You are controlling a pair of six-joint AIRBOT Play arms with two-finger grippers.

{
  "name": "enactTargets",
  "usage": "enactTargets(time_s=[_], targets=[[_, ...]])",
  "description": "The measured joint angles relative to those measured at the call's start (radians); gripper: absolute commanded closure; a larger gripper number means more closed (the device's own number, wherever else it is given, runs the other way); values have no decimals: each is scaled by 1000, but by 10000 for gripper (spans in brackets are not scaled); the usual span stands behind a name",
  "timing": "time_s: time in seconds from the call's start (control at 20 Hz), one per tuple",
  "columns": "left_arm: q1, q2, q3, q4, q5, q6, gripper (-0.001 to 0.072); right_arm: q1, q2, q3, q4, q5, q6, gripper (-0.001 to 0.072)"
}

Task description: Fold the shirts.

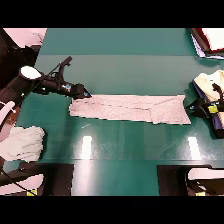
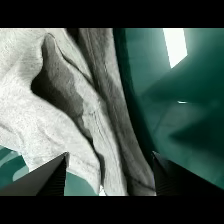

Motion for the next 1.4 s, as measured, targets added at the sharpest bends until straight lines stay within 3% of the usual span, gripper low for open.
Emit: enactTargets(time_s=[0.2,0.3,0.35,0.45,0.5,0.8,1.0,1.4], targets=[[-76,0,0,16,40,-34,685,51,-49,-1,43,-2,-52,123],[-109,0,0,27,63,-56,685,84,-57,0,48,-30,-65,222],[-126,0,0,36,71,-66,685,102,-61,0,48,-51,-70,306],[-163,-2,0,63,99,-93,685,135,-68,0,43,-87,-76,588],[-180,-4,0,74,113,-104,685,150,-70,-2,39,-98,-77,693],[-253,-105,62,97,183,-148,685,224,7,0,28,-96,-69,696],[-314,-263,206,98,197,-156,685,293,109,70,36,-57,24,697],[-408,-559,493,98,188,-192,685,538,177,417,39,45,233,697]])
